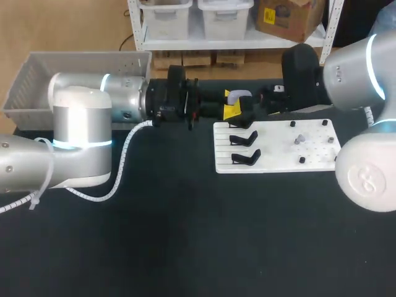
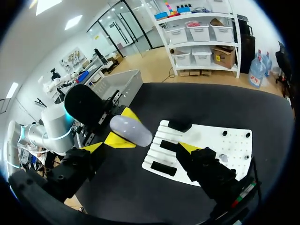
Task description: Pick up each earbud case from the left stands, insert the matching earbuds, close the lid, and place the case in the box.
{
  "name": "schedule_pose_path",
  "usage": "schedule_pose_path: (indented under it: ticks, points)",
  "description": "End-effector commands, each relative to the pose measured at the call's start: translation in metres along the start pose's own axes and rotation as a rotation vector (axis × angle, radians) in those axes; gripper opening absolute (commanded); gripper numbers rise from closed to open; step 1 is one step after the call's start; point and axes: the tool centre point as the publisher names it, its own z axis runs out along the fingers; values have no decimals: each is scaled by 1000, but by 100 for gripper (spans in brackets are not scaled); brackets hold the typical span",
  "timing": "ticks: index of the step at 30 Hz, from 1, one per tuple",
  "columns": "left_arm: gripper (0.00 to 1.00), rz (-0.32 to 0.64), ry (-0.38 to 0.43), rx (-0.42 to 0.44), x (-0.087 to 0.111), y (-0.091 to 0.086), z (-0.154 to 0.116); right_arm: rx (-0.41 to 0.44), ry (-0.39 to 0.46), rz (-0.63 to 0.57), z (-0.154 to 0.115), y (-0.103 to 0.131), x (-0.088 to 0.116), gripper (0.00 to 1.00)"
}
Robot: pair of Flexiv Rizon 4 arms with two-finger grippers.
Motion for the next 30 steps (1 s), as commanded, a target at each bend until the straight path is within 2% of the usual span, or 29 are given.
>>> schedule_pose_path:
  ticks: [1, 12, 22, 30]
  points:
    - [0, 3, -2, -2, 1, 0, 0, -6, 5, 6, 3, -5, -3, 100]
    - [0, 3, -2, -2, 1, 0, 0, 19, -10, 23, 7, -11, -7, 100]
    - [0, 3, -2, -2, 1, 0, 0, 31, -43, 26, 0, -10, -19, 100]
    - [0, 3, -2, -2, 1, 0, 0, 42, -125, -16, -24, -5, -32, 100]
